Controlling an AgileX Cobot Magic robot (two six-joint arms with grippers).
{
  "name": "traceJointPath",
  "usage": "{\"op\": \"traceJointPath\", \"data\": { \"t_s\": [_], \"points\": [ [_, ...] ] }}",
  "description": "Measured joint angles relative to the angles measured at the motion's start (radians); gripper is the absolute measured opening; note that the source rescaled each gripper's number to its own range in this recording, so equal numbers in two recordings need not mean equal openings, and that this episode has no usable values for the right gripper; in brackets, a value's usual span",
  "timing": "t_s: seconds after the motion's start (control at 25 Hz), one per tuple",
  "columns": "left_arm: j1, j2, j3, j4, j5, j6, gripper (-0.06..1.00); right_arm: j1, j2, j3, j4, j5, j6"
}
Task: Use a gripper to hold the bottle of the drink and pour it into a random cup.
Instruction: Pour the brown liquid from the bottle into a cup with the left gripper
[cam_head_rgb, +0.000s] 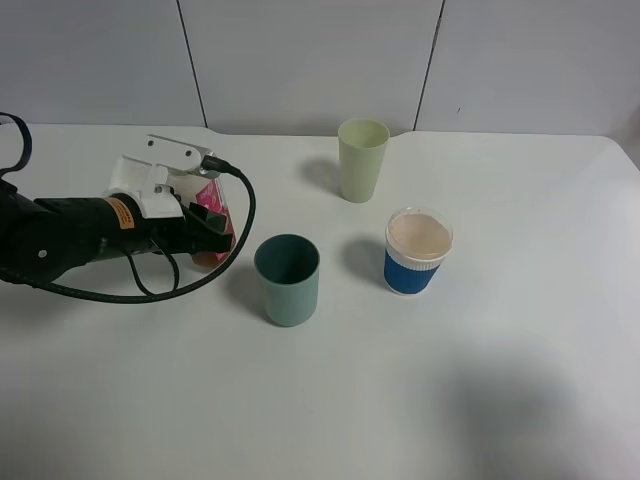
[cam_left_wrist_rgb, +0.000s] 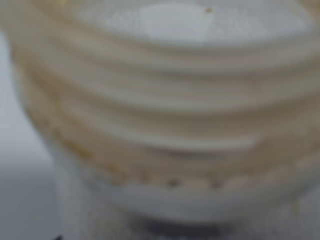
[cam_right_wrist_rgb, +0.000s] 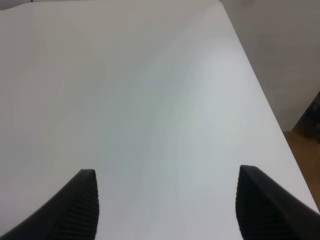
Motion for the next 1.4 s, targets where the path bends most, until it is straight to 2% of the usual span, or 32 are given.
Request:
{"op": "traceJointPath", "data": {
  "t_s": [0.48,0.72,0.84,1.08,1.4],
  "points": [
    [0.0,-0.234,0.002,0.001,0.209,0.188,0.0,0.0,0.0,0.0,0.0,0.0,0.0],
    [0.0,-0.316,0.002,0.001,0.296,0.25,0.0,0.0,0.0,0.0,0.0,0.0,0.0],
    [0.0,-0.342,-0.021,0.005,0.37,0.293,0.0,0.0,0.0,0.0,0.0,0.0,0.0],
    [0.0,-0.351,-0.105,0.075,0.532,0.348,0.0,0.0,0.0,0.0,0.0,0.0,0.0],
    [-0.012,-0.351,-0.143,0.13,0.589,0.394,0.0,0.0,0.0,0.0,0.0,0.0,0.0]
  ]
}}
